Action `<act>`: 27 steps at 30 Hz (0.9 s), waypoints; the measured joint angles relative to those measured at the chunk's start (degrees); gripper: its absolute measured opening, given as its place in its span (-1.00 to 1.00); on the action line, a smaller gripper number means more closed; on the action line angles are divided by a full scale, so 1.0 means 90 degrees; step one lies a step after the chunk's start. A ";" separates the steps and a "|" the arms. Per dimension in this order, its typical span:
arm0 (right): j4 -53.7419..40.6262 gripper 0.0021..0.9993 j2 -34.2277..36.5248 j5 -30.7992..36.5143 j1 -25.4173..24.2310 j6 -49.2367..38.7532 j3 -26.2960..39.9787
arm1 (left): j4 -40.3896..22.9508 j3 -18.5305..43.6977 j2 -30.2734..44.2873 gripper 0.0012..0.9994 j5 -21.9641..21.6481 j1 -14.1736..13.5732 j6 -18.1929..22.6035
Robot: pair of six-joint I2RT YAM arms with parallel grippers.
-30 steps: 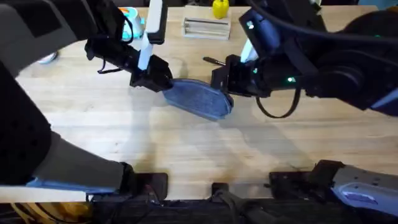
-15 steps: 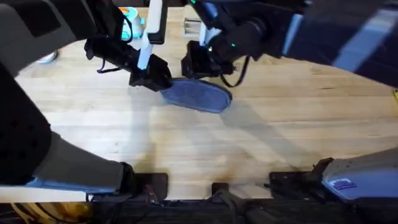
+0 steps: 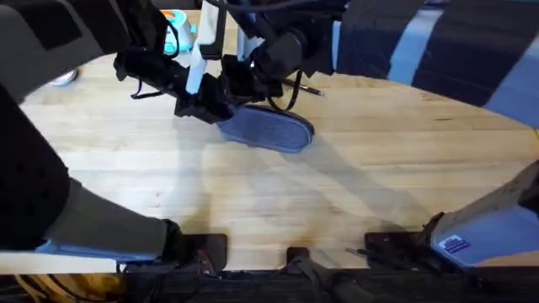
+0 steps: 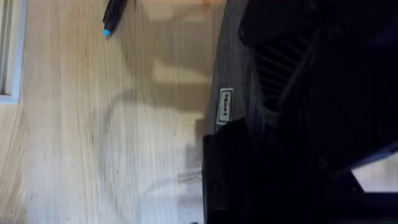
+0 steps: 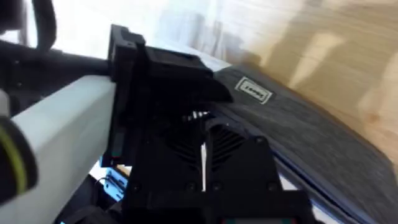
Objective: Unzip the bag, pick up the pens from the table one at a time and place them inside, then zip the bag closed.
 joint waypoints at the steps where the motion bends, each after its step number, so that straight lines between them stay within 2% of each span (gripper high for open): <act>1: 0.0023 -0.95 0.0016 -0.0036 0.0013 -0.0001 0.0006 | -0.0008 -0.0001 0.0000 -0.92 0.0000 0.0000 0.0000; 8: 0.0057 -0.92 0.0029 -0.0135 -0.0043 -0.0143 0.0011 | -0.0011 -0.0001 0.0000 -0.92 0.0002 0.0000 0.0000; 9: 0.0132 -0.57 0.0029 -0.0222 -0.0101 -0.0292 0.0032 | -0.0013 -0.0001 0.0000 -0.92 0.0007 -0.0005 0.0000; 11: 0.0100 -0.28 0.0026 -0.0237 -0.0151 -0.0361 0.0096 | -0.0016 0.0000 0.0000 -0.92 0.0010 -0.0005 0.0001; 12: -0.0029 0.10 0.0017 -0.0262 -0.0266 -0.0531 0.0104 | -0.0014 -0.0001 0.0000 -0.92 0.0022 -0.0005 -0.0001; 13: -0.0097 0.29 0.0009 -0.0277 -0.0317 -0.0639 0.0105 | -0.0015 -0.0001 0.0000 -0.92 0.0020 -0.0005 -0.0002; 15: -0.0306 0.83 -0.0018 -0.0281 -0.0432 -0.0891 0.0105 | -0.0016 -0.0001 0.0000 -0.92 0.0024 -0.0005 -0.0002; 16: -0.0420 0.95 -0.0040 -0.0286 -0.0496 -0.1027 0.0105 | -0.0016 -0.0001 0.0000 -0.92 0.0023 -0.0005 -0.0002; 27: -0.1210 0.99 -0.0411 -0.0349 -0.1654 -0.1932 0.0115 | -0.0016 -0.0001 0.0000 -0.92 0.0024 -0.0005 -0.0002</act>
